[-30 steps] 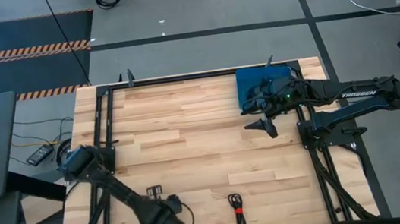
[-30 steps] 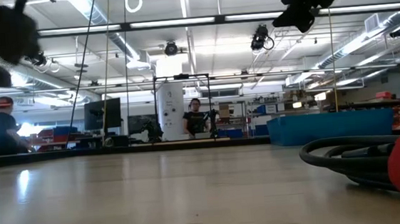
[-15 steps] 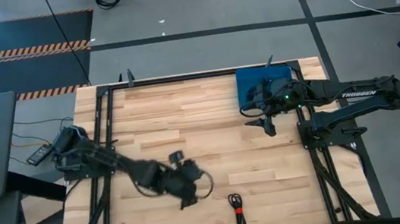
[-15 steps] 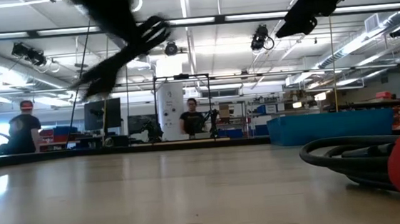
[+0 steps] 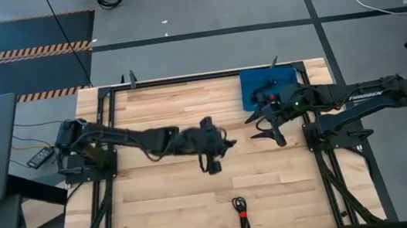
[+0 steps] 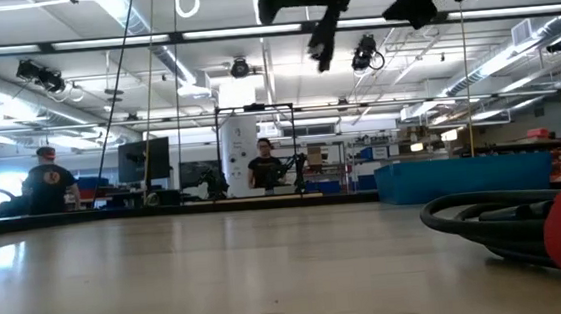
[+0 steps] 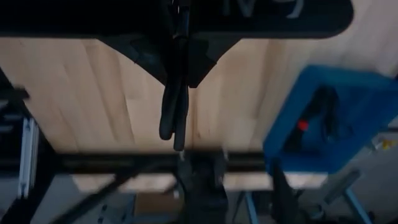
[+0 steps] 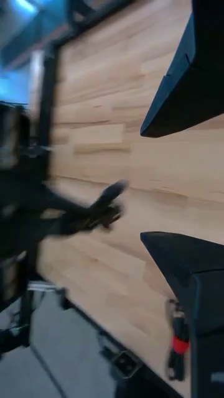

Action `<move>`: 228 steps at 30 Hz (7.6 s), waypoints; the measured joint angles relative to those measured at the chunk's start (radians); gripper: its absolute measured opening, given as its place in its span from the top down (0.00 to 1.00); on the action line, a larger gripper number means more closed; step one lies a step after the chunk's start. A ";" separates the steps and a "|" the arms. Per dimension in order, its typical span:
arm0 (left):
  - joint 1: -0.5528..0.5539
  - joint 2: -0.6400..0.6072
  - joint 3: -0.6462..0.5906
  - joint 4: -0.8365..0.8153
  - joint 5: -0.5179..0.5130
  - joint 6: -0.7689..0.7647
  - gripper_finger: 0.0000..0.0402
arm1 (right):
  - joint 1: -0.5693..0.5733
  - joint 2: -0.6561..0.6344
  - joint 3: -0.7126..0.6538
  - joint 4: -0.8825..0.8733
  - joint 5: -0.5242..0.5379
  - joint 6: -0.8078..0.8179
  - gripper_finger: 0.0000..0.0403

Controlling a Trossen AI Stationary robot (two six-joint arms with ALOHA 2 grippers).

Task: Pick and place USB-C Cables
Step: Put the black charger cable into the blue bin

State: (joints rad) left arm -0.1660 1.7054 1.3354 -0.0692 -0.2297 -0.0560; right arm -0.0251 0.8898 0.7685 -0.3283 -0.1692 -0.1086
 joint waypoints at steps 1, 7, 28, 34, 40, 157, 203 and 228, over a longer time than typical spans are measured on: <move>0.017 0.000 0.000 0.019 0.021 0.013 0.94 | 0.005 0.000 0.000 0.029 0.001 0.000 0.34; 0.090 0.009 0.000 0.064 0.108 0.028 0.94 | 0.027 0.006 0.000 0.192 0.048 -0.013 0.37; 0.119 0.008 0.000 0.081 0.128 0.079 0.92 | 0.030 0.163 0.000 0.338 0.120 -0.035 0.52; 0.122 0.009 0.000 0.077 0.117 0.077 0.90 | 0.031 0.163 0.000 0.304 0.154 -0.075 0.91; 0.120 0.010 0.000 0.067 0.060 0.075 0.77 | 0.030 0.163 0.002 0.261 0.190 -0.086 0.96; -0.198 0.288 0.000 0.084 0.189 -0.056 0.54 | 0.250 0.011 0.000 -0.232 0.011 0.242 0.37; -0.210 0.084 0.001 -0.506 -0.139 -0.331 0.54 | 0.714 0.720 0.028 0.472 0.356 -0.390 0.39; -0.281 0.062 0.006 -0.295 -0.129 -0.670 0.54 | 0.699 0.965 0.127 0.445 0.335 -0.543 0.45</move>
State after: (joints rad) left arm -0.4473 1.7672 1.3417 -0.3647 -0.3584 -0.7256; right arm 0.6740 1.8548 0.8959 0.1166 0.1660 -0.6515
